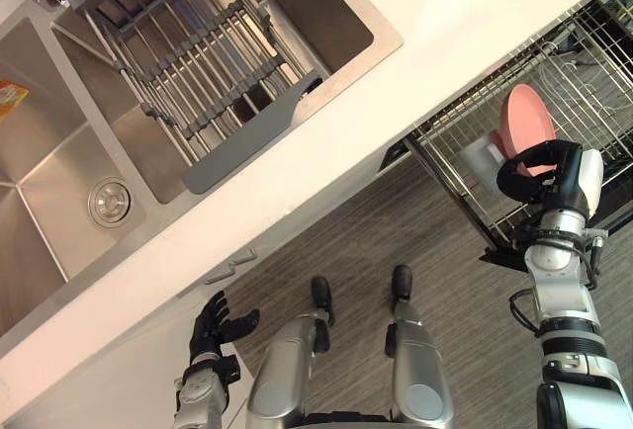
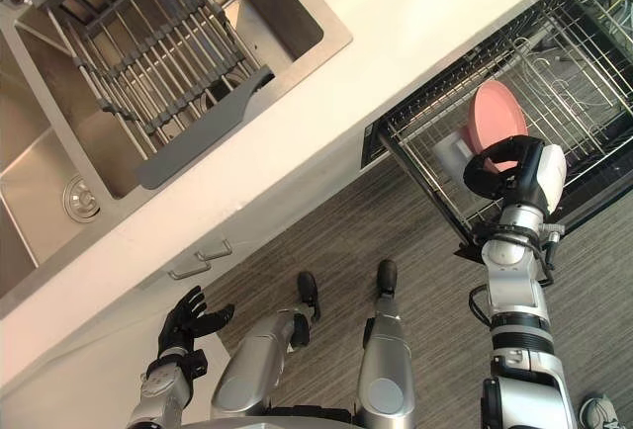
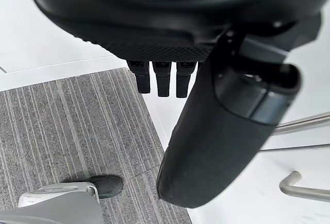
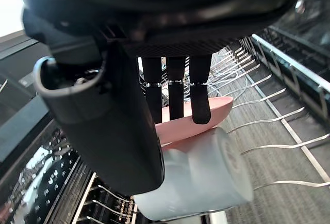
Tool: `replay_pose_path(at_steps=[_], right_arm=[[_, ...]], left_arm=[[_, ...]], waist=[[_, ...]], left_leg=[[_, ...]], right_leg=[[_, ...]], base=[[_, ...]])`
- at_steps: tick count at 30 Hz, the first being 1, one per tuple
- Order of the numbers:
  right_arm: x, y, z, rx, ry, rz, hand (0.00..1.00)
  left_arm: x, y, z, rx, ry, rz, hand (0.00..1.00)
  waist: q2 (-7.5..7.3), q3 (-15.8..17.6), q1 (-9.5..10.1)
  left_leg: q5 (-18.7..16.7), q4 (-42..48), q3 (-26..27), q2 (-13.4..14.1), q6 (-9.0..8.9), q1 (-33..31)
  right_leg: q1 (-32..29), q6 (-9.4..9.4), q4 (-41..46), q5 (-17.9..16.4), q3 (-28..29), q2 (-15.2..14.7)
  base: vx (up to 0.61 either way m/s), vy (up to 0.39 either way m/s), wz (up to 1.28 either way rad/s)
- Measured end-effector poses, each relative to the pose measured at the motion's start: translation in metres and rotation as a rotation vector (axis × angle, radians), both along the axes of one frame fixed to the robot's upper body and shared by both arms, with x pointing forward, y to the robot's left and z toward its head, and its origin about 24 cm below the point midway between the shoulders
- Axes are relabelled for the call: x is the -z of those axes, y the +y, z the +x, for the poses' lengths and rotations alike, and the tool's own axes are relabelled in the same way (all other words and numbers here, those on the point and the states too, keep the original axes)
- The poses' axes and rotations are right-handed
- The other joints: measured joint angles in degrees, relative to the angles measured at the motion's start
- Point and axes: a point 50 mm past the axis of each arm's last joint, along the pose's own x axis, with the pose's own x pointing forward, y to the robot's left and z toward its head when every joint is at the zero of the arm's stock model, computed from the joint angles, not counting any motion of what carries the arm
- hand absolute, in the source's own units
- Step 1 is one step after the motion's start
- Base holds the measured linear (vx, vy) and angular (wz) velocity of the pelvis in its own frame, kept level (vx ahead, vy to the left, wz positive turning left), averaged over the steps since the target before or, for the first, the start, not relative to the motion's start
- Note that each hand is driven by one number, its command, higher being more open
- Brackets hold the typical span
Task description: Walk over to the sink, pick up the cup, carry it to the dishwasher, place the cup inside the dishwasher, then close the dishwasher door
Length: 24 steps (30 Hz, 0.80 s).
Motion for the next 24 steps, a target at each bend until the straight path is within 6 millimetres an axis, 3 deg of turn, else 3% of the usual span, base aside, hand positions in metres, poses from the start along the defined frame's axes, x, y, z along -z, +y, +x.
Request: replay_pose_path(at_steps=[7, 11, 15, 20, 24], right_arm=[[-0.008, 0.0, -0.003, 0.018, -0.057, 0.014, 0.9], [-0.018, -0.005, -0.024, 0.069, -0.182, 0.07, 0.9], [-0.012, -0.021, -0.058, 0.186, -0.312, 0.188, 0.9], [0.018, -0.037, -0.105, 0.327, -0.34, 0.318, 0.9], [0.044, -0.039, -0.128, 0.389, -0.324, 0.443, 0.9]], left_arm=[[-0.001, -0.002, 0.003, 0.012, -0.008, 0.002, 0.9], [-0.003, -0.001, 0.005, 0.012, -0.017, 0.002, 0.9], [-0.008, -0.001, 0.009, 0.011, -0.042, 0.005, 0.9], [-0.006, 0.002, 0.007, -0.019, -0.034, -0.007, 0.9], [-0.006, 0.001, 0.006, -0.02, -0.027, -0.013, 0.9]], waist=[[-0.07, 0.0, 0.0], [-0.23, 0.1, -0.03], [-1.25, 0.4, -0.06], [-2.47, 0.2, -0.28], [-2.67, 0.1, -0.29]], left_leg=[[0.0, 0.0, 0.0, 0.0, 0.0, 0.0], [0.0, -0.3, 0.0, 0.2, 0.0, 0.6], [0.0, -0.8, 0.0, 0.1, -0.01, 1.5], [0.1, -1.6, 0.6, 0.4, -0.17, 2.4], [-0.2, -1.6, 1.2, 1.1, -0.63, 3.4]], right_leg=[[0.0, 0.0, 0.0, 0.0, 0.1, 0.1], [0.3, 0.0, 0.0, 0.0, 0.4, 0.2], [1.1, -0.01, 0.0, 0.0, 1.1, 0.3], [1.2, 0.0, 0.1, -0.2, 1.6, 0.4], [1.9, 0.06, 0.6, -0.7, 1.9, 0.9]], base=[[0.0, 0.0, 0.0], [0.0, 0.0, 0.0], [0.0, 0.0, 0.0], [-0.01, -0.001, -0.07], [-0.01, -0.017, -0.06]])
